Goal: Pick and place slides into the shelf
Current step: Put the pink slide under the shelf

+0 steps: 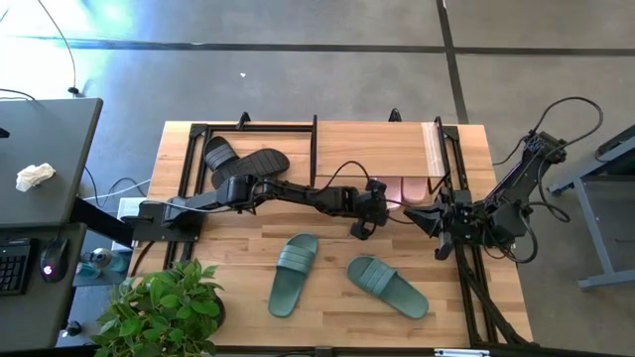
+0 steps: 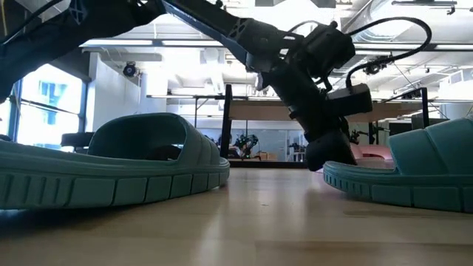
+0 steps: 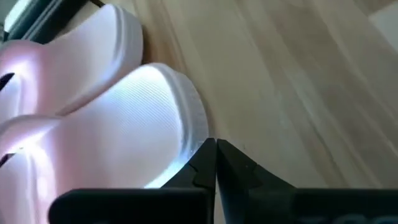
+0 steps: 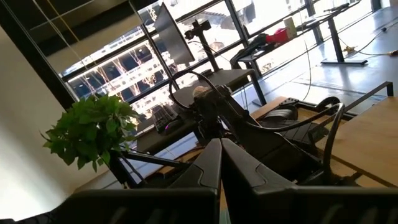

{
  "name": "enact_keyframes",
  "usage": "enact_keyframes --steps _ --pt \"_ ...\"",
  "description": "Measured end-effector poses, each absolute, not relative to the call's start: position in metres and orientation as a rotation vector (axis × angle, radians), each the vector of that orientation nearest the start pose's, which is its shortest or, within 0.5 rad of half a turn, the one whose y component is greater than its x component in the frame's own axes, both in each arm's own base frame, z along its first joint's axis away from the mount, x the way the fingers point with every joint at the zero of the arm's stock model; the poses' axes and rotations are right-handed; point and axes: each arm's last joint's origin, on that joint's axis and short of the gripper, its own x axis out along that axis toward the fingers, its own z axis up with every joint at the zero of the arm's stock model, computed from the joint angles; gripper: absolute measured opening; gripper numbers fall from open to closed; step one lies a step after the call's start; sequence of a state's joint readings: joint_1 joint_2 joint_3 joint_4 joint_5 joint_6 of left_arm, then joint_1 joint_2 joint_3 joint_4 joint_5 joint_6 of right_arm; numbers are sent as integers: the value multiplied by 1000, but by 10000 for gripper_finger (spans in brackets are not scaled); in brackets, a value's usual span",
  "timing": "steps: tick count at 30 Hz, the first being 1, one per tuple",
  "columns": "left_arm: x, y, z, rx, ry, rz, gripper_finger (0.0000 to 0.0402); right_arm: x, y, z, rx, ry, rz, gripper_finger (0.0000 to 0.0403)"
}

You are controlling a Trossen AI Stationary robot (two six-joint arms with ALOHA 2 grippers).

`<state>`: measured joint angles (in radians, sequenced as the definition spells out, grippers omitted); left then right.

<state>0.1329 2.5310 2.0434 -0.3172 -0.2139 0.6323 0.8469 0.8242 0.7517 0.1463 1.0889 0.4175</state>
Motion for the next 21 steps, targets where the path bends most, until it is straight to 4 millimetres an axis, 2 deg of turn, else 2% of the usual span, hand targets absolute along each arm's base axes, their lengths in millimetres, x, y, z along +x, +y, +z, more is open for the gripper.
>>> enact_keyframes --steps 5,14,21 --pt "542 82 113 642 917 90 2 132 111 345 476 -92 -233 0" --pt "542 97 115 617 891 146 2 132 110 345 472 -91 -242 0" --pt "542 100 116 612 881 149 3 132 110 345 470 -91 -251 0"
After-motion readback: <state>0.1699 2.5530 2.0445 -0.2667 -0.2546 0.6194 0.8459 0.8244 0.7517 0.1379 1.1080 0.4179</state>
